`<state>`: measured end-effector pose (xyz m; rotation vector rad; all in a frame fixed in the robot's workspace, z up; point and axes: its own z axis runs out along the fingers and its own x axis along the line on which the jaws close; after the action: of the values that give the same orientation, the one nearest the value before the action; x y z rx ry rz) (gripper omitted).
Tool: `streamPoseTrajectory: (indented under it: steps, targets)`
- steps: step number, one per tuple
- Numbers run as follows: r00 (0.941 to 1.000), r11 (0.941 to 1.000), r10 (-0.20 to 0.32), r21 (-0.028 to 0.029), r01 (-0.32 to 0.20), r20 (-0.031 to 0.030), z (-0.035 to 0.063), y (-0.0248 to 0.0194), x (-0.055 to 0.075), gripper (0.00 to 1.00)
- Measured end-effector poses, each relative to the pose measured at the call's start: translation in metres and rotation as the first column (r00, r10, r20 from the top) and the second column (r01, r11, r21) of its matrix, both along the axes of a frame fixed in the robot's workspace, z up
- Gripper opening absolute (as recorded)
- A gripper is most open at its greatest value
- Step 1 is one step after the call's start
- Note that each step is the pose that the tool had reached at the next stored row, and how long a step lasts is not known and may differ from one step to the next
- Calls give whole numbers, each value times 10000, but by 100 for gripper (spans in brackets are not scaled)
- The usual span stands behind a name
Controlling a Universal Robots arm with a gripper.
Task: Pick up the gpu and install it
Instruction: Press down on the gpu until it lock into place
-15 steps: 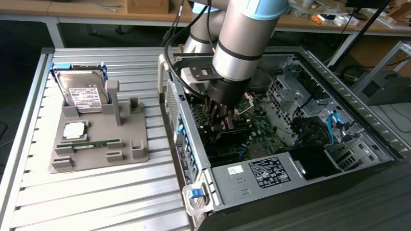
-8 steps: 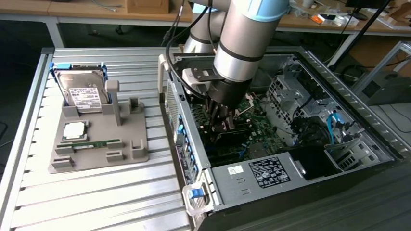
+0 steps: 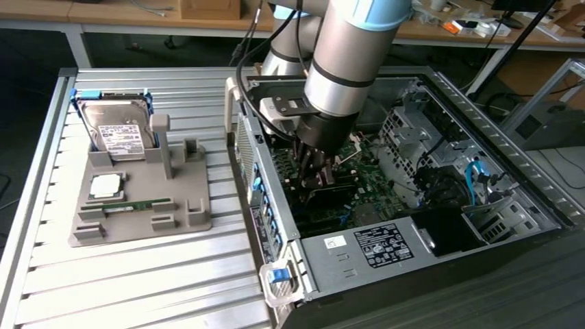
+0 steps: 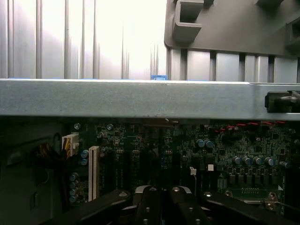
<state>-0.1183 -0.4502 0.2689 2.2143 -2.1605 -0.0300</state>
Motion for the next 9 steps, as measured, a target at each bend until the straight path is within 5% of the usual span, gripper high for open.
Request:
streamPoseTrajectory:
  steps: [9]
  targets:
    - [10000, 10000, -1, -7, 1, -5, 5, -1, 2, 11]
